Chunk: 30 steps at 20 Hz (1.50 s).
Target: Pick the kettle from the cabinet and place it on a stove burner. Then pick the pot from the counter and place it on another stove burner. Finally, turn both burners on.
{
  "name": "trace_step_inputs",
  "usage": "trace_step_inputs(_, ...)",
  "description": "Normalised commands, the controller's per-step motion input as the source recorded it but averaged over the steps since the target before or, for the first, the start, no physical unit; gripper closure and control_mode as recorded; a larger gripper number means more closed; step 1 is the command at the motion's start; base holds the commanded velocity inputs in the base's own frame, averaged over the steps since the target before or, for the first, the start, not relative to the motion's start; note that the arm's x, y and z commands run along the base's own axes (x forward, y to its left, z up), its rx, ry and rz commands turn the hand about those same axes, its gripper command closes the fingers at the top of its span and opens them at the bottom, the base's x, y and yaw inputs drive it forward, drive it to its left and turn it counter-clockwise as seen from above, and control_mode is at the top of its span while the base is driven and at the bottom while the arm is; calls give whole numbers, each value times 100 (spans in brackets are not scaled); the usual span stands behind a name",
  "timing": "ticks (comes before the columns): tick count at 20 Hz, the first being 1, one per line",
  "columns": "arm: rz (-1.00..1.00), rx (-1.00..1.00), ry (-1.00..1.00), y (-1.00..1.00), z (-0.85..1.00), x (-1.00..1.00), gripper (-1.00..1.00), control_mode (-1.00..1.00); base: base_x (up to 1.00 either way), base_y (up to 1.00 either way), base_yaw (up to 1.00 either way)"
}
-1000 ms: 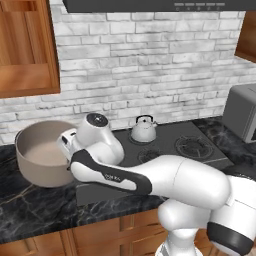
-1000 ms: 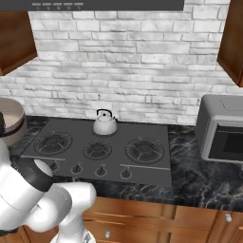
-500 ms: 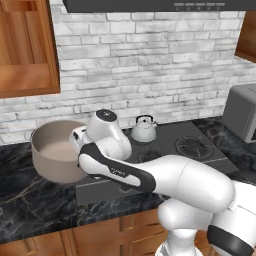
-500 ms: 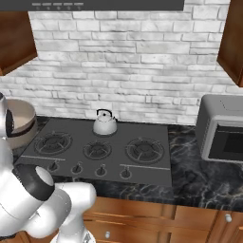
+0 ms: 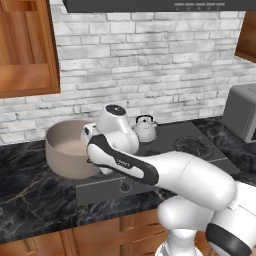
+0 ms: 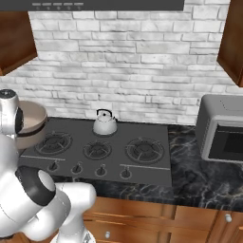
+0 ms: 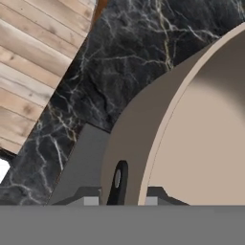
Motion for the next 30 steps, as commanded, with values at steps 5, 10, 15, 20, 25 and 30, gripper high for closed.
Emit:
trace_step_inputs(5, -6, 0, 7, -28, 1, 20, 100, -100, 0, 0, 0)
trace_step_inputs(10, -7, -1, 4, -25, 0, 14, 100, -100, 0, 0, 0)
trace_step_inputs(15, -7, -2, 3, -26, 0, 16, 100, -100, 0, 0, 0)
trace_step_inputs(20, -7, -3, 0, -28, 0, 15, 100, -100, 0, 0, 0)
trace_step_inputs(25, -5, -3, 4, -15, -11, 16, 100, -100, 0, 0, 0)
trace_step_inputs(30, -4, -2, 0, -3, -15, 6, 100, -100, 0, 0, 0)
